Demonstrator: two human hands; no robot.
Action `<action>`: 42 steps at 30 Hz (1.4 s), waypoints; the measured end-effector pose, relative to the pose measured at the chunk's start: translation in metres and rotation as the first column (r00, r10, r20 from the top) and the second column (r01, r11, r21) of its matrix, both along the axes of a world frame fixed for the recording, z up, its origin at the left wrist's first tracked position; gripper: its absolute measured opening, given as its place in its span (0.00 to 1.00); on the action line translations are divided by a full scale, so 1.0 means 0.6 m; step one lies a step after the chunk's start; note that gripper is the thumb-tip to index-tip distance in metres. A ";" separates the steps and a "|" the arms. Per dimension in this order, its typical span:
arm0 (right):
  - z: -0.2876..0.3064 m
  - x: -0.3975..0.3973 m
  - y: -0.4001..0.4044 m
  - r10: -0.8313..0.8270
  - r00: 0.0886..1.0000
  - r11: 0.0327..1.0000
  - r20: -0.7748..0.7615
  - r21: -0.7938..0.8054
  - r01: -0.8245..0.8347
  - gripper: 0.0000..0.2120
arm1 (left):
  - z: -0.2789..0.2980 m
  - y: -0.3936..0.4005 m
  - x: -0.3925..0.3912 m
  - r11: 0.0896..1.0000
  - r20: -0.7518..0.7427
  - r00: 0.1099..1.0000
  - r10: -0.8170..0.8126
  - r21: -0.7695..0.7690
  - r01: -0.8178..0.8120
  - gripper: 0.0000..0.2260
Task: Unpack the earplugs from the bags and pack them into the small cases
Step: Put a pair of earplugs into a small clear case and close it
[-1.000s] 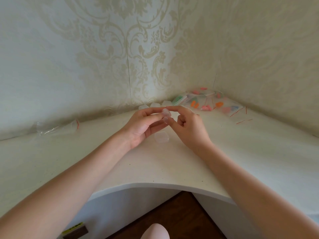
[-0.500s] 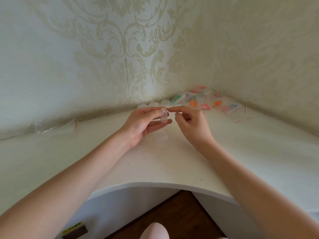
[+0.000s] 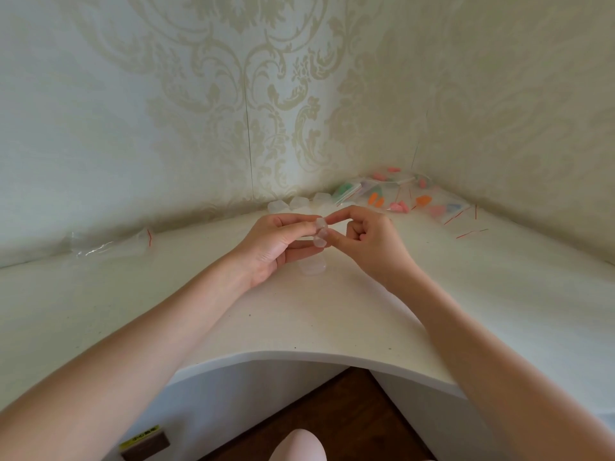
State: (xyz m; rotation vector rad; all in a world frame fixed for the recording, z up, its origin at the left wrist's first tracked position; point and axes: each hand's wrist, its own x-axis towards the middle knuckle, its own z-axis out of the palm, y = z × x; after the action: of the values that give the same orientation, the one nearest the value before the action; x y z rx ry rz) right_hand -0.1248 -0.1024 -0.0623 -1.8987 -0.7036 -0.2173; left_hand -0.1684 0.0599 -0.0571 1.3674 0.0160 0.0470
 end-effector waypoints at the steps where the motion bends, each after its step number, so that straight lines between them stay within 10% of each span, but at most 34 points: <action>1: 0.000 -0.001 0.000 0.009 1.000 1.000 -0.007 -0.006 -0.009 0.10 | -0.001 0.001 0.001 1.000 -0.005 1.000 0.003 0.004 -0.003 0.13; 18: -0.007 -0.004 0.001 0.013 0.973 0.991 0.229 -0.134 0.018 0.18 | 0.001 0.001 0.001 0.990 0.093 0.995 0.029 0.133 -0.042 0.15; 26: -0.001 -0.011 0.004 -0.026 0.972 0.998 0.233 -0.056 0.040 0.16 | 0.021 0.001 -0.009 0.921 -0.014 0.969 -0.248 -0.312 0.231 0.17; 35: -0.001 -0.024 0.012 -0.080 0.860 0.917 0.503 -0.302 0.262 0.19 | 0.018 -0.003 -0.003 0.995 -0.017 0.999 -0.045 -0.092 0.044 0.22; 42: 0.004 -0.005 -0.003 -0.215 0.946 0.976 0.242 0.021 0.217 0.15 | 0.018 -0.011 -0.018 0.971 -0.053 0.970 -0.236 0.015 0.237 0.26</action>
State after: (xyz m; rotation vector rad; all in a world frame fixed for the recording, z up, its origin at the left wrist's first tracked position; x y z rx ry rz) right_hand -0.1277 -0.1042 -0.0602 -1.9740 -0.6559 -0.5961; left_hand -0.1790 0.0536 -0.0463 1.3834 -0.1050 -0.1887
